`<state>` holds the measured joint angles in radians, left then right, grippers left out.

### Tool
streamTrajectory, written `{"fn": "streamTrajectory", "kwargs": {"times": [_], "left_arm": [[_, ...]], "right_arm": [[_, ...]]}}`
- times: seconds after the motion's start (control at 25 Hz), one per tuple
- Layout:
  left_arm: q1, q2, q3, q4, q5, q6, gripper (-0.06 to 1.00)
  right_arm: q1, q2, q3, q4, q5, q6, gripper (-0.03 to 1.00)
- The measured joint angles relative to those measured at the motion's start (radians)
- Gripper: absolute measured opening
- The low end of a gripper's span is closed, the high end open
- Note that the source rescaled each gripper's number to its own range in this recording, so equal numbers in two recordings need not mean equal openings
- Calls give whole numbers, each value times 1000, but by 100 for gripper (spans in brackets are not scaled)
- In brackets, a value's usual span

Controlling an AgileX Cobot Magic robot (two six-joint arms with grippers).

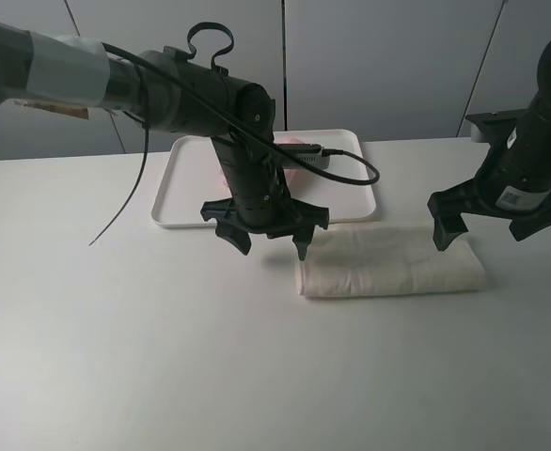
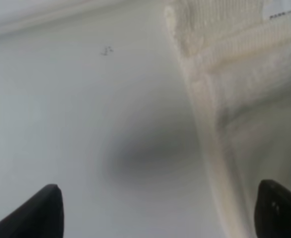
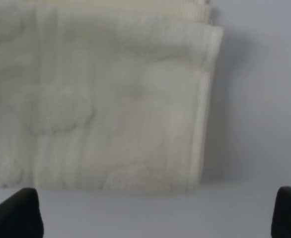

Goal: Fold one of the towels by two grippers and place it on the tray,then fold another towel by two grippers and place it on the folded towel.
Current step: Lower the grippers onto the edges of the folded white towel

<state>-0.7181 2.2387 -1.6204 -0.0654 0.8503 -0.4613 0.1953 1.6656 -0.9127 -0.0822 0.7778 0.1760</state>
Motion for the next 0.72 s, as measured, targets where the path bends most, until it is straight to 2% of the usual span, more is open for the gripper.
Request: {"fn": "streamTrajectory", "kwargs": {"times": [0.2, 0.56, 0.64, 0.72], "left_arm": [[0, 25, -4, -40, -16, -35, 99], [0, 62, -8, -9, -12, -104, 99], [0, 70, -18, -7, 1, -105, 95], [0, 81, -31, -5, 19, -107, 86]], "right_arm": [[0, 9, 0, 0, 5, -6, 100], [0, 61, -7, 0, 9, -14, 100], [0, 72, -16, 5, 9, -26, 100], [0, 79, -22, 18, 9, -37, 100]]}}
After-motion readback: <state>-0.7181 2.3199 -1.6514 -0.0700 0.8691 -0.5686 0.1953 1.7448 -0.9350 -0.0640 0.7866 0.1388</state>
